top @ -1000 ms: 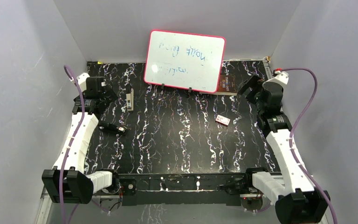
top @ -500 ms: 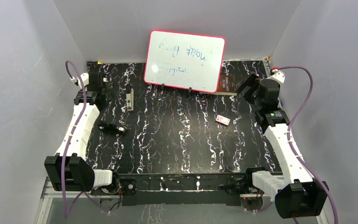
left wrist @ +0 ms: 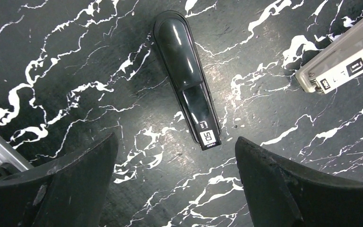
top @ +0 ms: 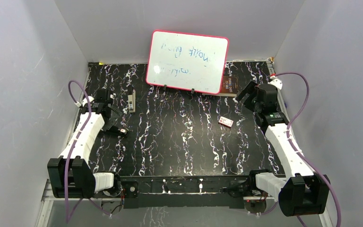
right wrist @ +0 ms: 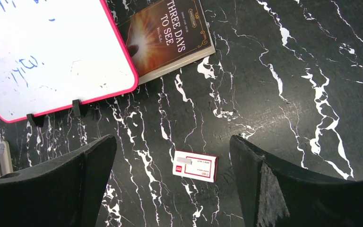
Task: Load the staples into the stapler
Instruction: Pick up the stapler from the center of the board.
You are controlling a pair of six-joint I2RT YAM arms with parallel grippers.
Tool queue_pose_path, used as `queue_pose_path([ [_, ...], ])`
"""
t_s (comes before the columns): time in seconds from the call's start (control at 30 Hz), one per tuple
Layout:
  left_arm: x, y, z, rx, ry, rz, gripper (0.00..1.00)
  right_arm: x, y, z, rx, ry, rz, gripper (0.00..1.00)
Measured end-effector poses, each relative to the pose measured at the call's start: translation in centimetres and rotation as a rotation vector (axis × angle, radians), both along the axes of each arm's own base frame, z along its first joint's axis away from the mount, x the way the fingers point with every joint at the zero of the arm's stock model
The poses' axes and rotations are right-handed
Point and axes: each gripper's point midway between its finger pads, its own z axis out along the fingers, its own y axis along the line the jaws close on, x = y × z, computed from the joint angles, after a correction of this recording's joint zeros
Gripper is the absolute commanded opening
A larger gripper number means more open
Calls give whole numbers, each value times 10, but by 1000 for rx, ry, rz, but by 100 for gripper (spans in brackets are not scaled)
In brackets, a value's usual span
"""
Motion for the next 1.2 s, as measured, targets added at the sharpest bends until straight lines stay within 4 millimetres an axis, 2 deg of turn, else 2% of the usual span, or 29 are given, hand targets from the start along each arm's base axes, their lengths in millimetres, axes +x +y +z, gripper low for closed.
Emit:
queue_pose_path([
  [0.13, 8, -3, -7, -19, -7, 16, 88, -1, 0, -3, 1, 4, 0, 98],
  [0.3, 19, -10, -29, -57, 21, 7, 85, -2, 1, -9, 2, 20, 7, 98],
  [0.53, 13, -13, -61, -74, 85, 23, 72, -2, 9, -14, 22, 35, 43, 98],
  [0.8, 22, -9, -65, -54, 57, 43, 58, -4, 13, -20, 32, 50, 64, 98],
  [1.2, 29, -2, -75, -46, 52, 61, 51, -4, 14, -20, 29, 49, 76, 98],
])
